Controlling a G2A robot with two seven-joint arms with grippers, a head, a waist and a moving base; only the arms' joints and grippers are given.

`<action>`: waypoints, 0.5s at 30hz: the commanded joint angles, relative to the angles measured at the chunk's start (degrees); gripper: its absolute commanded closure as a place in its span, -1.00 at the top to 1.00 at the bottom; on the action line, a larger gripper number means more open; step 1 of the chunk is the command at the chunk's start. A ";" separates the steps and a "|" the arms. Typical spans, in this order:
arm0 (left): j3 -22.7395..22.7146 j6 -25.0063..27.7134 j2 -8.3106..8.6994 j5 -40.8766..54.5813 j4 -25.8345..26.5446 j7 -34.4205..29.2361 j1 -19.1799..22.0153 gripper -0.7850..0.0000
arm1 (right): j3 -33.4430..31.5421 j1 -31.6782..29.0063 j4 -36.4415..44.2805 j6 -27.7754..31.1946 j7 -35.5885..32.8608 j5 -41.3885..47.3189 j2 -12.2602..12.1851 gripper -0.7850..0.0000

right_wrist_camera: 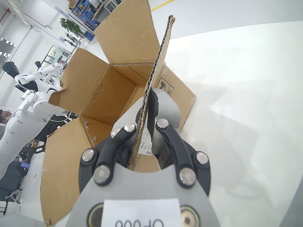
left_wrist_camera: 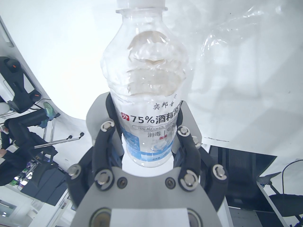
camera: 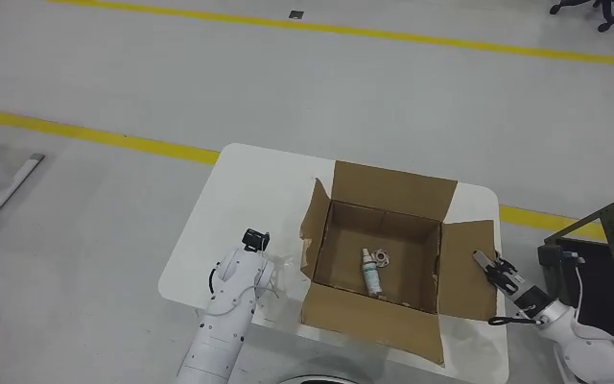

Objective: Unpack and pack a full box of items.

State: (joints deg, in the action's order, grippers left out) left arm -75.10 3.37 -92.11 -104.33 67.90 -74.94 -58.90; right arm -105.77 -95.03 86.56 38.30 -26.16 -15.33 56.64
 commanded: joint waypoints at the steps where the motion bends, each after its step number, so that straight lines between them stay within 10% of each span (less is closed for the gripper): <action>1: -0.64 -0.09 -0.10 2.89 -0.01 -0.42 0.12 1.00 | 0.12 0.02 0.04 -0.08 0.01 -0.03 0.01 -1.00; 8: -0.31 -0.28 0.20 1.09 2.89 0.36 -0.44 1.00 | 0.26 0.03 0.06 -0.39 0.25 -0.39 -0.01 -1.00; 15: -2.46 -0.70 0.66 1.49 16.93 -4.00 -2.80 1.00 | 0.44 0.15 -0.07 -0.65 0.36 -0.54 -0.03 -1.00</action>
State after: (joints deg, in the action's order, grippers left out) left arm -77.39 2.68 -91.52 -102.37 82.29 -78.65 -61.34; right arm -105.41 -94.93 86.51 37.66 -25.83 -15.84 56.60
